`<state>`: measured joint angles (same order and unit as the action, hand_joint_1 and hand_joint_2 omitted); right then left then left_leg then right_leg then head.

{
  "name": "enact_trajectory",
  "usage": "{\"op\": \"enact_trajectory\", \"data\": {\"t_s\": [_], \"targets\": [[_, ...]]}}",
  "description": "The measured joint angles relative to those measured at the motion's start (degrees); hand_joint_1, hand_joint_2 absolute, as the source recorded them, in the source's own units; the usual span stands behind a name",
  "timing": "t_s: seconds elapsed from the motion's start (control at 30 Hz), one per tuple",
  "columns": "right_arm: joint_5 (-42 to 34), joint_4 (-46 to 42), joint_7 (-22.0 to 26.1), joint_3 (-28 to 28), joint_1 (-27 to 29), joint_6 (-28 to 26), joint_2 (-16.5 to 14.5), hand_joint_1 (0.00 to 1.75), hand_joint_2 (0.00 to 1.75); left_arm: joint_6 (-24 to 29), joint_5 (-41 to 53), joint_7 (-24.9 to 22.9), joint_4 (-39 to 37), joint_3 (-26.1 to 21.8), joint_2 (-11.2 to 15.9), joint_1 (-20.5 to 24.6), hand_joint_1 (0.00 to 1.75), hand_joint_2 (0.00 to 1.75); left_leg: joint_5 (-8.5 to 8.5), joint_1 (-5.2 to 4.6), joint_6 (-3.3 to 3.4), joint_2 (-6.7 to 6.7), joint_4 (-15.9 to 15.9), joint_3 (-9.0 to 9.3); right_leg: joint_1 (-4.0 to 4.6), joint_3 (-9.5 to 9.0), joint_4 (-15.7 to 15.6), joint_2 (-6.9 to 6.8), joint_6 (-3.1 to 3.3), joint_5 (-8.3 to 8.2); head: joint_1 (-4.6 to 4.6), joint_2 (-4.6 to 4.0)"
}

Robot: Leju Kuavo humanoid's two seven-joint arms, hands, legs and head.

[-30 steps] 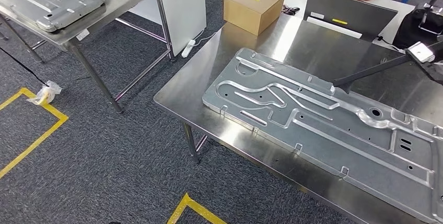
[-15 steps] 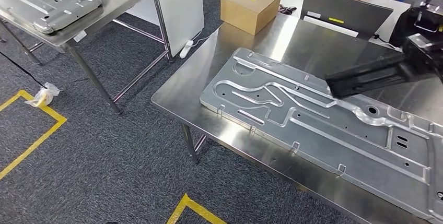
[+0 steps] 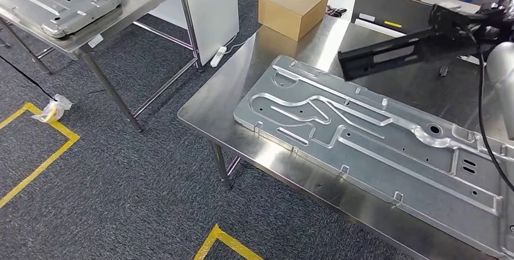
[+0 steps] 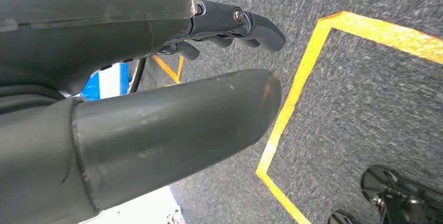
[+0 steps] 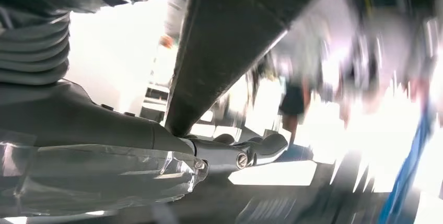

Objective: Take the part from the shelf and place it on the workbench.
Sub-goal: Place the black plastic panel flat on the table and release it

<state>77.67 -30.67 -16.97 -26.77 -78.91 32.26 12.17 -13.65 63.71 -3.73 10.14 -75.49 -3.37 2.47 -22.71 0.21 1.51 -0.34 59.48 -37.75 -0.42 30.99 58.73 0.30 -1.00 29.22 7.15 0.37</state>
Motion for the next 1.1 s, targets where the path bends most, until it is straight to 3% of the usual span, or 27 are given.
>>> {"op": "enact_trajectory", "data": {"t_s": [0.07,0.13,0.33,0.5,0.7,0.93,1.1], "targets": [[-0.1,2.7,3.0,-1.1,-1.2,8.3,-0.8,0.00,0.00,-0.4,0.2,-0.5,0.0,-0.1,0.0,0.0,0.00,0.00,0.01,0.00,0.00,-0.01,0.0,0.00,-0.01,0.00,0.0,-0.02,0.00,-0.01,0.00,0.00],[0.0,4.4,7.0,-3.1,-1.8,11.9,-1.0,0.00,0.00,-0.6,0.6,-0.7,0.0,-0.1,0.0,0.1,0.00,0.00,0.02,-0.01,0.00,-0.01,0.0,0.01,-0.04,0.01,0.0,-0.01,-0.01,-0.03,0.00,0.00],[0.4,6.8,16.1,-8.7,-4.1,17.2,0.4,0.00,0.00,-0.7,1.5,-1.0,0.0,-0.1,0.1,0.1,0.00,0.00,0.02,-0.02,0.00,-0.04,0.1,0.02,-0.10,0.00,0.0,-0.03,-0.01,-0.03,0.00,0.00],[0.6,7.0,27.3,-16.9,-6.2,20.6,4.7,0.00,0.00,-1.3,2.3,-1.3,0.0,-0.1,0.5,0.1,0.00,0.00,0.01,-0.05,0.01,-0.04,0.1,0.01,-0.10,-0.04,-0.1,-0.03,-0.01,-0.04,0.00,0.00],[-1.7,6.1,30.4,-23.2,-7.2,21.8,8.7,0.00,0.00,-1.6,2.8,-1.4,0.0,-0.1,0.7,0.3,0.00,0.00,0.01,-0.04,0.01,-0.02,0.1,0.05,-0.10,-0.05,-0.1,-0.02,-0.02,-0.04,0.00,0.00],[-8.7,5.2,30.2,-29.4,-7.3,22.7,13.4,0.00,0.00,-2.3,3.3,-1.0,0.0,-0.1,0.9,0.5,0.00,0.00,0.01,-0.04,0.01,-0.04,0.1,0.06,-0.10,-0.05,-0.1,-0.03,-0.02,-0.04,0.00,0.00],[-13.3,4.5,33.6,-34.0,-6.7,23.2,19.0,0.00,0.00,-2.8,4.1,-0.5,0.0,0.0,1.0,0.5,0.00,0.00,-0.01,-0.04,0.03,-0.14,0.1,0.03,-0.11,-0.09,-0.2,-0.15,-0.03,-0.04,0.00,0.00]]}}
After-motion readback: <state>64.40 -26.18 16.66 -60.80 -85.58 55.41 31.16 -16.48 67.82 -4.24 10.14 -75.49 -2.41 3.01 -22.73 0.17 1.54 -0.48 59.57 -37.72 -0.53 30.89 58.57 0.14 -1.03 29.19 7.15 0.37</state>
